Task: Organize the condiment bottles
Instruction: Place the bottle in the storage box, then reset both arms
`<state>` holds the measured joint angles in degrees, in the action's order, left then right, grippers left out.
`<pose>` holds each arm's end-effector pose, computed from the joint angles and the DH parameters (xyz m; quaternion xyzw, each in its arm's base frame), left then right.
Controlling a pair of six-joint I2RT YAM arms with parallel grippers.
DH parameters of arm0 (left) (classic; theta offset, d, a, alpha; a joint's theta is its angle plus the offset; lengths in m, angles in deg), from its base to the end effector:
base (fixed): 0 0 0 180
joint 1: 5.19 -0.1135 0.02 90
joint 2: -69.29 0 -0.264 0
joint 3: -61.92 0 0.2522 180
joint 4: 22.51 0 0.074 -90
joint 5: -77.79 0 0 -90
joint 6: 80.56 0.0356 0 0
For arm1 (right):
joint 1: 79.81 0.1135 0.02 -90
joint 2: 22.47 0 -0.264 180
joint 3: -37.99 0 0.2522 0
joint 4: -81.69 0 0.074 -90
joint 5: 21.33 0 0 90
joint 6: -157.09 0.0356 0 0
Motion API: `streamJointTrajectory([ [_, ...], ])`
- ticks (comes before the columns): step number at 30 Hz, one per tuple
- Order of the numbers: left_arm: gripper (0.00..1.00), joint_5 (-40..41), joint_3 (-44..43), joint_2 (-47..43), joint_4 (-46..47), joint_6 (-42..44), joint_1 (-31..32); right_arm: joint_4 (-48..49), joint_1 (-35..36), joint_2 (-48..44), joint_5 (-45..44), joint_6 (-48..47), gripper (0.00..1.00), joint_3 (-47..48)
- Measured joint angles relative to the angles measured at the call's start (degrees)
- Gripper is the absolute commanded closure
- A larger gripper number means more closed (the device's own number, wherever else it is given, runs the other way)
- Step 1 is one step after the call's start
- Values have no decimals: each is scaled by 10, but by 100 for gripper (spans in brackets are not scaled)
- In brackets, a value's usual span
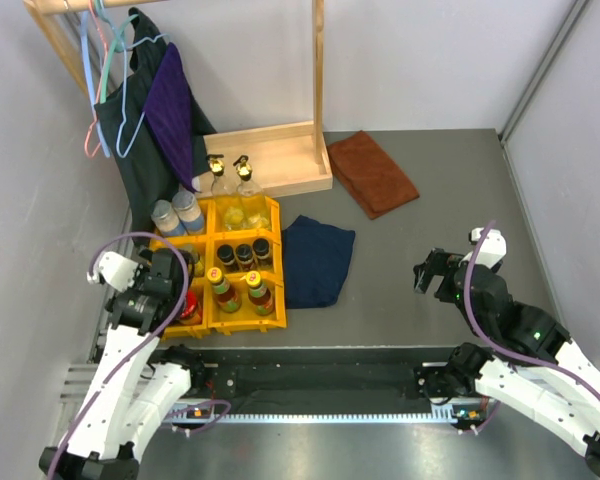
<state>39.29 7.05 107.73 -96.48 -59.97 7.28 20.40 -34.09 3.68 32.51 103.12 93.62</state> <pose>0.1102 0.0042 0.2678 -0.5190 0.7023 0.1501 0.4635 0.0778 0.0497 0.2998 0.0802 0.8404 0.0974 0.5270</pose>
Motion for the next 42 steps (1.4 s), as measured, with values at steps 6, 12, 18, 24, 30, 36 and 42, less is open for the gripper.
streamJointTrajectory([
  [6, 1, -19, -84, -22, -2, 69, 0, 0, 0, 2, 0, 0, 1, 0],
  [12, 1, -72, -143, -21, 14, 160, 0, 0, 0, 12, 3, -1, 1, 0],
  [18, 1, -219, -156, 33, 78, 280, 1, 2, 0, 31, 9, -5, 1, 1],
  [24, 1, -354, -162, 55, 165, 346, 18, 10, 0, 59, 20, -5, 1, 2],
  [30, 1, -324, -236, 143, 228, 382, 191, 14, 0, 82, 31, -4, 1, 6],
  [36, 1, -216, -274, 263, 266, 391, 368, 17, 0, 96, 35, -2, 1, 18],
  [42, 1, -163, -274, 305, 286, 387, 422, 16, 0, 96, 35, 2, 1, 18],
])
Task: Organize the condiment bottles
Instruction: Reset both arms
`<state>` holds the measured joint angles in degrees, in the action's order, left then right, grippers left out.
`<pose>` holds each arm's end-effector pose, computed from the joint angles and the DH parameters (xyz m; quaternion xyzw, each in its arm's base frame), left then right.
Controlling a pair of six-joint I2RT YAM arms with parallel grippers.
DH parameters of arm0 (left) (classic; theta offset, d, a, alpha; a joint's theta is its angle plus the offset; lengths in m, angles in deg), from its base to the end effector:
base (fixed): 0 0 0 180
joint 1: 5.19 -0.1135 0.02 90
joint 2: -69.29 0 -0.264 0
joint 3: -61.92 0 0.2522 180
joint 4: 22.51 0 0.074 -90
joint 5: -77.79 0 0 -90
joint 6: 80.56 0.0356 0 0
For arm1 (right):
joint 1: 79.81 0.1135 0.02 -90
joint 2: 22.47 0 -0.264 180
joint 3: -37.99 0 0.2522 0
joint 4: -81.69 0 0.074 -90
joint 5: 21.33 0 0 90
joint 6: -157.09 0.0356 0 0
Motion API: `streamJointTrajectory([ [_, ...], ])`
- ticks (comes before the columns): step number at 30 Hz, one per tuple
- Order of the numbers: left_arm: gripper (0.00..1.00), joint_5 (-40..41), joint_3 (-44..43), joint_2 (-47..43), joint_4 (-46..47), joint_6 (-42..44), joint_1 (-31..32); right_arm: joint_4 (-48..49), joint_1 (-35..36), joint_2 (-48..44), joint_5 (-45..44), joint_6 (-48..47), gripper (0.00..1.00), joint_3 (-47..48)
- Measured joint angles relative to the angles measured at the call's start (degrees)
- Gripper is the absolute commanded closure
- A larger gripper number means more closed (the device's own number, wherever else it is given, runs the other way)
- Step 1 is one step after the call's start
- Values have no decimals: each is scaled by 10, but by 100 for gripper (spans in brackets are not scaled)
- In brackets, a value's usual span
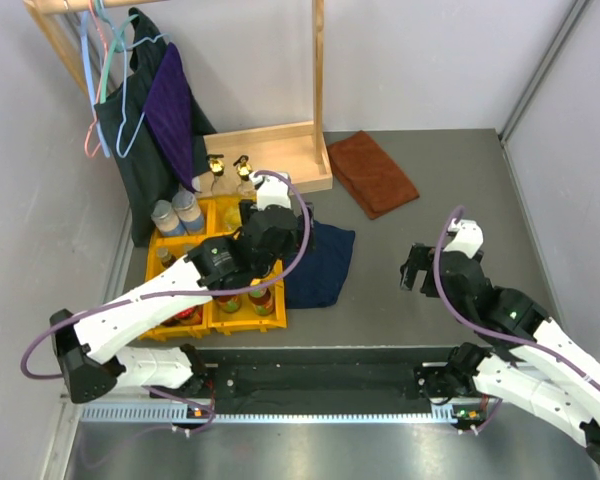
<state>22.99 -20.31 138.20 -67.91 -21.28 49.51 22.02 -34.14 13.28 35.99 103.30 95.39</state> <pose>0.1657 -0.1985 0.3632 0.0300 0.8462 -0.1187 0.5186 0.0990 0.0739 0.2968 0.0517 0.8698 0.0845 0.4834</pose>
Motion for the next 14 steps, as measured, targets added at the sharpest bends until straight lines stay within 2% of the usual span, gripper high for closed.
streamJointTrajectory([
  [14, 1, 75, 40, 14, 50, 7, 51, -2, -1, -37, -38, 26, 1, -10],
])
